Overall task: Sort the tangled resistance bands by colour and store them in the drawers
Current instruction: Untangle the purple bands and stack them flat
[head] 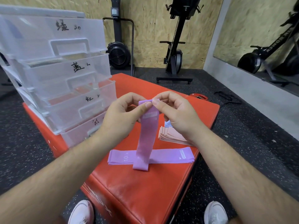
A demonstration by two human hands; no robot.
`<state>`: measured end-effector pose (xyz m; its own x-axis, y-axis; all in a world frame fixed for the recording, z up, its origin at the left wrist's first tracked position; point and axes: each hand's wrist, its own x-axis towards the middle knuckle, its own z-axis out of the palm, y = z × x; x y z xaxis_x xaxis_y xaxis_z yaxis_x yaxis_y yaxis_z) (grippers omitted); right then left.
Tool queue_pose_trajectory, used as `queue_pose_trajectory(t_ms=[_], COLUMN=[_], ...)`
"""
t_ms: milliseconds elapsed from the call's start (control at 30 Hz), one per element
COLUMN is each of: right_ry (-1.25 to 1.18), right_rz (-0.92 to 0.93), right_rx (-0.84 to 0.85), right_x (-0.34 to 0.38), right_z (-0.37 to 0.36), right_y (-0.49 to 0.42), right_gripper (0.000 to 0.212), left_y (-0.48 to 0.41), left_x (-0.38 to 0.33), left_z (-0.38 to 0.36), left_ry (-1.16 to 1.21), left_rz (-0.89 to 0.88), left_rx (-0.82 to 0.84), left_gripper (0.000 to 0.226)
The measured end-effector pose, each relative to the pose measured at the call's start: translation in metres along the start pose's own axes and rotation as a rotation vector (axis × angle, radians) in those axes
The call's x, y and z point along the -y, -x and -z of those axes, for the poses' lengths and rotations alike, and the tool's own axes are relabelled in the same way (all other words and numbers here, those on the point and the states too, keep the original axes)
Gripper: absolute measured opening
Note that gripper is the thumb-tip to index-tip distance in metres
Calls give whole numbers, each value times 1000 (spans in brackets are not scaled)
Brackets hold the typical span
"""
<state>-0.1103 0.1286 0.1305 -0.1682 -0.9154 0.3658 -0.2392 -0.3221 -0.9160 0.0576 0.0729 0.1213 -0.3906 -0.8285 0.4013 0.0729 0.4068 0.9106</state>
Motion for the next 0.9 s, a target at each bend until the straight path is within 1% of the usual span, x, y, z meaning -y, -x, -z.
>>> queue_pose_trajectory(t_ms=[67, 167, 233, 300, 367, 433, 533, 600, 667, 733, 800, 900], right_ry=[17, -35, 11, 67, 57, 26, -91, -111, -97, -90, -81, -6], right_rz=[-28, -126, -123, -108, -118, -157, -261, -301, -330, -392, -446, -492], right_rx=[29, 128, 151, 129, 133, 170, 243, 254, 258, 280, 342, 415], right_x=[-3, -8, -13, -18, -21, -21, -25, -30, -33, -33, -32, -32], right_z=[1, 3, -1, -5, -9, -12, -14, -12, -9, 0, 11, 28], right_y=[0, 0, 1, 2, 1, 3, 5, 6, 7, 7, 8, 12], right_gripper=[14, 25, 20, 14, 15, 21, 11, 3, 8, 5, 11, 7], left_y=[0, -1, -1, -1, -2, -2, -2, -4, -5, -5, -4, -3], left_x=[0, 0, -1, 0, 2, 5, 9, 14, 21, 29, 40, 55], left_z=[1, 2, 1, 1, 3, 3, 4, 8, 12, 15, 22, 36], left_ry=[-36, -54, -36, -30, -50, -70, -55, -68, -66, -78, -110, -154], left_rz=[-16, -17, 10, 43, 71, 88, 98, 118, 143, 197, 248, 303], left_rx=[-8, -32, -31, 2, 45, 57, 15, -6, -13, -37, -74, -115], left_gripper=[11, 12, 12, 12, 14, 14, 15, 17, 16, 15, 16, 18])
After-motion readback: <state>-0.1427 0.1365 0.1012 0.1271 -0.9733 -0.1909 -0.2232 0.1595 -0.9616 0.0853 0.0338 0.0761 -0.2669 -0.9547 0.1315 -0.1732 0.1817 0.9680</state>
